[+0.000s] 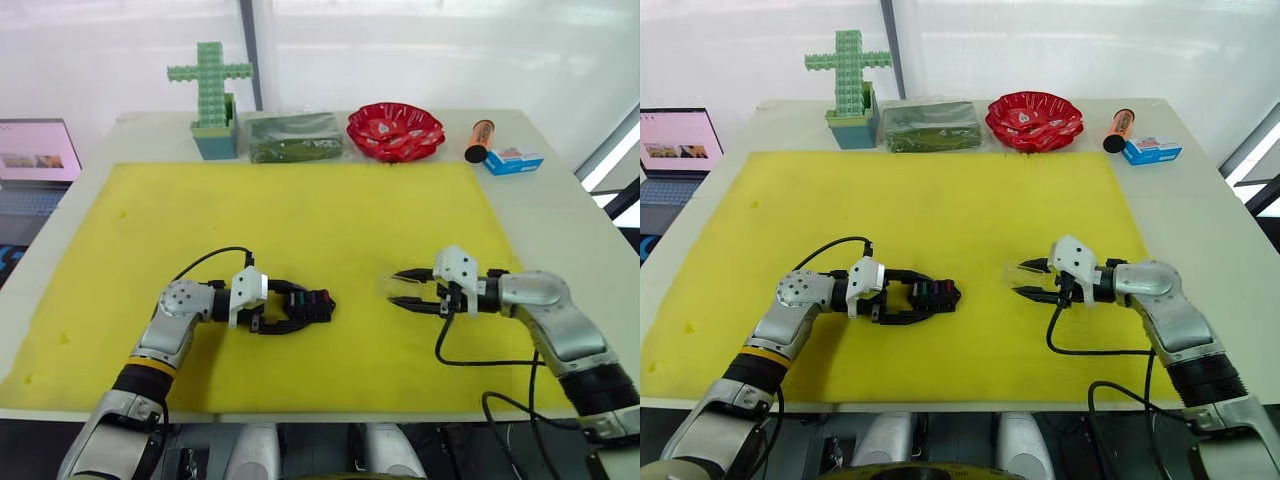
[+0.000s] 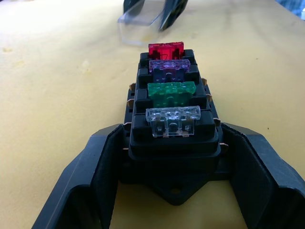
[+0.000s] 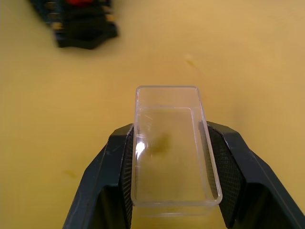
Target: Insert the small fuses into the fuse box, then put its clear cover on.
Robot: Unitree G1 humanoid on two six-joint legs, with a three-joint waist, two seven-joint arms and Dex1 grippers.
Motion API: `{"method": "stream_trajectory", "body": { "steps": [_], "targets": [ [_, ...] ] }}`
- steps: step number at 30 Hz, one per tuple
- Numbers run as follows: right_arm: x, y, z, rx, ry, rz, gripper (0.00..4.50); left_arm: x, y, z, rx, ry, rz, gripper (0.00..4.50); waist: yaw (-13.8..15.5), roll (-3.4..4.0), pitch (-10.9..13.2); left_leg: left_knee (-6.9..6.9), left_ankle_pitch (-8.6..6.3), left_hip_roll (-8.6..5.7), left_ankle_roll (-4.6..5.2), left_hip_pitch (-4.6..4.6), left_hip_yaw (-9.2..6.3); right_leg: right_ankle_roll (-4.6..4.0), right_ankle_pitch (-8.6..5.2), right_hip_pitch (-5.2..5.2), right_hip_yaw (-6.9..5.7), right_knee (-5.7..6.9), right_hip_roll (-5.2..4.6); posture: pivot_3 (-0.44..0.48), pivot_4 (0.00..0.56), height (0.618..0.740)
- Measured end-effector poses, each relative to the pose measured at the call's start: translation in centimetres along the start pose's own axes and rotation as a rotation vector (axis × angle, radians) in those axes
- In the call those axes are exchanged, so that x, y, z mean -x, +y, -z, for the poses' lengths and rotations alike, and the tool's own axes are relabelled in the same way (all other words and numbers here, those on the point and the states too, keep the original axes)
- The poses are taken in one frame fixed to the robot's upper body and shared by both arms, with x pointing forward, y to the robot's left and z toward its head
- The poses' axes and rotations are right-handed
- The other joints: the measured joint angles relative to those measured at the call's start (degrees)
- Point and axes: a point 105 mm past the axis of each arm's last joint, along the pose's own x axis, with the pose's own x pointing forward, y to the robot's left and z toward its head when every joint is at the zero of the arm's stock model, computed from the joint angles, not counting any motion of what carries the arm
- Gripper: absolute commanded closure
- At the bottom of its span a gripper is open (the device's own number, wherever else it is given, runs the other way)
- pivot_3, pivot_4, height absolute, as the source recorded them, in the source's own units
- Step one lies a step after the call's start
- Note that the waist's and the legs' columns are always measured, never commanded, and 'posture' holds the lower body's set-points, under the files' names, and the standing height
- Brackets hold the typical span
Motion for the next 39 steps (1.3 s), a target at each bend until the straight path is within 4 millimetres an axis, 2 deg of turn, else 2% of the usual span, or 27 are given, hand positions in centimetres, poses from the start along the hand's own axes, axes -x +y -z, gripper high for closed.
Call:
{"method": "stream_trajectory", "body": {
  "steps": [3, 5, 6, 8, 11, 39],
  "targets": [
    [-1.6, -0.1, -6.4, 0.088, -0.108, -0.061, 2.69, -0.7, 0.7, -0.4, -0.003, -0.01, 0.021, 1.68, 0.05, 0.03, 0.0, -0.01, 0.0, 0.02, 0.0, -0.01, -0.04, 0.03, 0.02, -0.03, -0.02, 0.04, 0.04, 0.0, 0.15, 0.74],
    [-3.0, 0.5, -8.9, 0.117, -0.149, -0.093, 2.69, -1.1, 0.7, -0.4, 0.004, -0.019, 0.031, 1.68, 0.29, -0.1, -0.06, -0.02, -0.01, 0.02, 0.01, -0.03, -0.09, 0.03, 0.01, 0.01, -0.06, 0.01, 0.05, 0.0, 0.15, 0.74],
    [-4.0, 0.9, -9.2, 0.105, -0.155, -0.109, 2.69, -1.3, 0.8, -0.4, 0.005, -0.021, 0.038, 1.68, 0.44, -0.17, -0.09, -0.02, -0.02, 0.01, 0.02, -0.08, -0.12, 0.03, 0.01, 0.02, -0.1, -0.02, 0.03, 0.0, 0.15, 0.74],
    [-5.7, 1.9, -8.4, 0.07, -0.13, -0.148, 2.69, -1.5, 0.8, -0.5, -0.002, -0.025, 0.052, 1.68, 0.58, -0.14, -0.07, 0.02, -0.02, -0.09, 0.02, -0.22, -0.09, 0.02, 0.01, -0.05, -0.1, -0.06, -0.1, 0.0, 0.15, 0.74],
    [-7.1, 2.5, -7.1, 0.036, -0.076, -0.167, 2.69, -1.6, 0.9, -0.4, -0.005, -0.023, 0.059, 1.68, 0.32, -0.12, -0.06, 0.21, -0.02, -0.12, 0.02, -0.33, -0.02, 0.01, 0.03, -0.08, -0.05, -0.07, -0.16, 0.0, 0.15, 0.74],
    [-9.0, 3.1, -5.1, 0.056, -0.012, -0.217, 2.69, -1.4, 0.9, -0.4, -0.016, -0.016, 0.075, 1.68, 0.21, -0.12, -0.06, 0.14, -0.02, -0.09, 0.03, -0.26, -0.05, 0.05, 0.04, -0.08, -0.06, -0.04, -0.08, 0.0, 0.15, 0.74]
  ]
}}
